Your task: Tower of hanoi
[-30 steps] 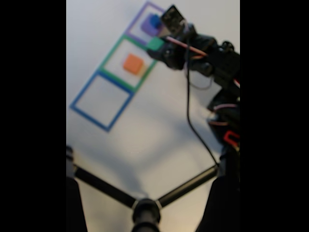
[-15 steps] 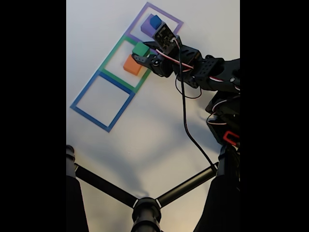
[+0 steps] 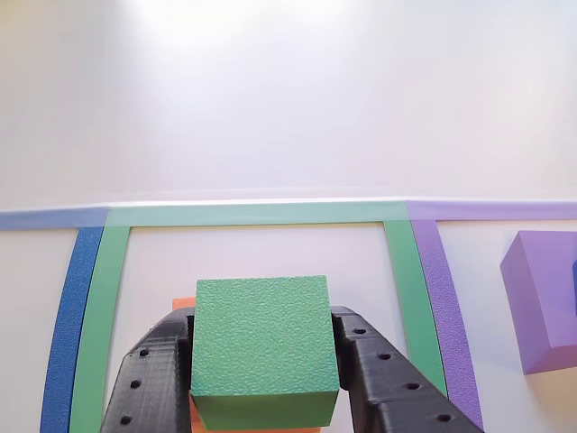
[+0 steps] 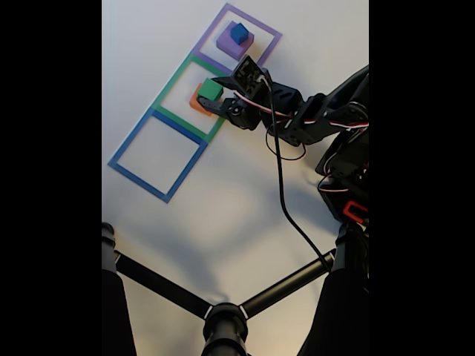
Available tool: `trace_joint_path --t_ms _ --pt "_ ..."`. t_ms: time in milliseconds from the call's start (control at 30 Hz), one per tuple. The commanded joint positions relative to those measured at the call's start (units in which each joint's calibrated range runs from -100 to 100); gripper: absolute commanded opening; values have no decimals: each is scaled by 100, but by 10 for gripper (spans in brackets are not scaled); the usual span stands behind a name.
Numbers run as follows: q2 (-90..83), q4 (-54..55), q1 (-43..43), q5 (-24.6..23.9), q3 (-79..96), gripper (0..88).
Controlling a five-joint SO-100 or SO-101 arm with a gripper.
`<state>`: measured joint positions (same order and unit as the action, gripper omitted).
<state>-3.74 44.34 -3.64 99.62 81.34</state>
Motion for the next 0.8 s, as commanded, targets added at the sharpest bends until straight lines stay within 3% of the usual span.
trace_joint_path --t_ms 0,767 --pt "166 346 208 38 -333 34" --pt "695 605 201 38 -515 49"
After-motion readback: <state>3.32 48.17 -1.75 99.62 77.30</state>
